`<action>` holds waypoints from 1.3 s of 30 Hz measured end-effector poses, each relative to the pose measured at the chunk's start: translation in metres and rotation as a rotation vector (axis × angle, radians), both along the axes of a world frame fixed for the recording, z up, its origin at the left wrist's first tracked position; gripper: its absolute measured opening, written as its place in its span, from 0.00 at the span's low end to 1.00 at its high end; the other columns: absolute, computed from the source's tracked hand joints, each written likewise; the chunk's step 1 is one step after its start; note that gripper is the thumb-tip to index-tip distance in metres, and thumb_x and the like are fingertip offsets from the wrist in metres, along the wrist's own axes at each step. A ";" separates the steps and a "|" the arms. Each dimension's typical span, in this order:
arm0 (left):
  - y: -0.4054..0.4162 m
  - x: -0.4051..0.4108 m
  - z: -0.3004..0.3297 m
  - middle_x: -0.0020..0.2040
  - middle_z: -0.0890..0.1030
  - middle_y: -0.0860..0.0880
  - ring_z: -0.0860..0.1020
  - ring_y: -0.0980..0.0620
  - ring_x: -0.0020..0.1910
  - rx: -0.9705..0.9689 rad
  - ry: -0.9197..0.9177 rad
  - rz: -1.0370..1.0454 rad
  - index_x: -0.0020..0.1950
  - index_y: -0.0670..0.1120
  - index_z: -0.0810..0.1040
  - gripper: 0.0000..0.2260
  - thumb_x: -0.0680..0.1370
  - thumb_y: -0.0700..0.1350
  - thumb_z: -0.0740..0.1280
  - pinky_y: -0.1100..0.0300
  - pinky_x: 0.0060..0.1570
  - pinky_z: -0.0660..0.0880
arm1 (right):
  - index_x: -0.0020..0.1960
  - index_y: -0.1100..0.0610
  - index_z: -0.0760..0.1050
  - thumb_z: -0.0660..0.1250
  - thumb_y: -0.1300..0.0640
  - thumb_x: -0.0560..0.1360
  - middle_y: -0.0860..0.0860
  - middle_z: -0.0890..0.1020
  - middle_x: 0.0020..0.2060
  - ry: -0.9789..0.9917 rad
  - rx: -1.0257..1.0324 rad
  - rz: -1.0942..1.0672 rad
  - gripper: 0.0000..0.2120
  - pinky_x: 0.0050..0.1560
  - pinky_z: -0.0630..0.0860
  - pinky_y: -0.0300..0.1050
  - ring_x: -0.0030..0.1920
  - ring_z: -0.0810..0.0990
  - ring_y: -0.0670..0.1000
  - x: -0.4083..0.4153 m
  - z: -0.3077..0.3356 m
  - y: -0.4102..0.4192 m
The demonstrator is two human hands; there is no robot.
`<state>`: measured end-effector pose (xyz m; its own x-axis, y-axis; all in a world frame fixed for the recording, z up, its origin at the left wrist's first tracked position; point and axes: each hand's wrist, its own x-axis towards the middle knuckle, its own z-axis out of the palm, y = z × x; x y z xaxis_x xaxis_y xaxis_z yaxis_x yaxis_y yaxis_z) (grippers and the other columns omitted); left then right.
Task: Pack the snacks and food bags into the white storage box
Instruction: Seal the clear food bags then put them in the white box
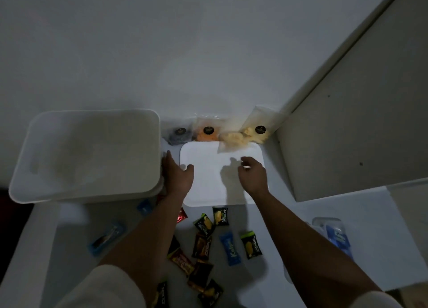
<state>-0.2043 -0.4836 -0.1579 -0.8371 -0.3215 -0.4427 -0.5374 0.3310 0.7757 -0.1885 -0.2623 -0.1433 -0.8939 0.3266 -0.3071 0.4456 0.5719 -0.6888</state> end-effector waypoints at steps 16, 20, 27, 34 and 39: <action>0.010 -0.099 -0.014 0.79 0.65 0.46 0.69 0.44 0.74 0.218 0.065 0.348 0.82 0.50 0.55 0.38 0.76 0.45 0.70 0.48 0.72 0.68 | 0.71 0.52 0.69 0.73 0.48 0.71 0.54 0.82 0.57 -0.040 -0.246 -0.076 0.31 0.54 0.82 0.58 0.55 0.83 0.58 -0.125 -0.012 -0.050; 0.014 -0.107 -0.009 0.64 0.77 0.40 0.78 0.41 0.61 0.174 0.091 0.444 0.68 0.40 0.72 0.20 0.79 0.45 0.69 0.54 0.58 0.73 | 0.56 0.48 0.74 0.76 0.41 0.60 0.52 0.83 0.48 -0.035 -0.377 -0.213 0.28 0.49 0.82 0.57 0.49 0.84 0.57 -0.143 -0.031 -0.043; 0.014 -0.101 0.006 0.55 0.80 0.37 0.78 0.39 0.54 -0.055 0.137 0.261 0.55 0.36 0.77 0.10 0.80 0.42 0.63 0.54 0.50 0.72 | 0.37 0.51 0.76 0.71 0.57 0.75 0.48 0.79 0.33 0.081 -0.367 -0.187 0.08 0.41 0.72 0.45 0.35 0.75 0.48 -0.139 -0.022 -0.049; 0.017 -0.079 0.050 0.46 0.83 0.42 0.81 0.41 0.45 -0.142 0.344 0.041 0.50 0.43 0.77 0.09 0.83 0.47 0.62 0.53 0.43 0.77 | 0.40 0.50 0.79 0.68 0.60 0.78 0.49 0.82 0.37 0.168 -0.399 -0.150 0.10 0.48 0.78 0.51 0.41 0.80 0.50 -0.117 0.021 -0.047; -0.002 -0.066 0.109 0.48 0.85 0.48 0.82 0.44 0.47 -0.226 0.436 -0.021 0.51 0.50 0.77 0.07 0.82 0.50 0.61 0.53 0.43 0.78 | 0.41 0.49 0.79 0.66 0.53 0.73 0.48 0.82 0.40 0.287 -0.462 -0.189 0.04 0.50 0.79 0.56 0.43 0.79 0.51 -0.103 0.085 -0.057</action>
<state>-0.2703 -0.4859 -0.0491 -0.9362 -0.3502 0.0298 -0.1696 0.5243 0.8345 -0.2913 -0.3198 -0.0579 -0.9015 0.3788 -0.2095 0.2691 0.1112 -0.9567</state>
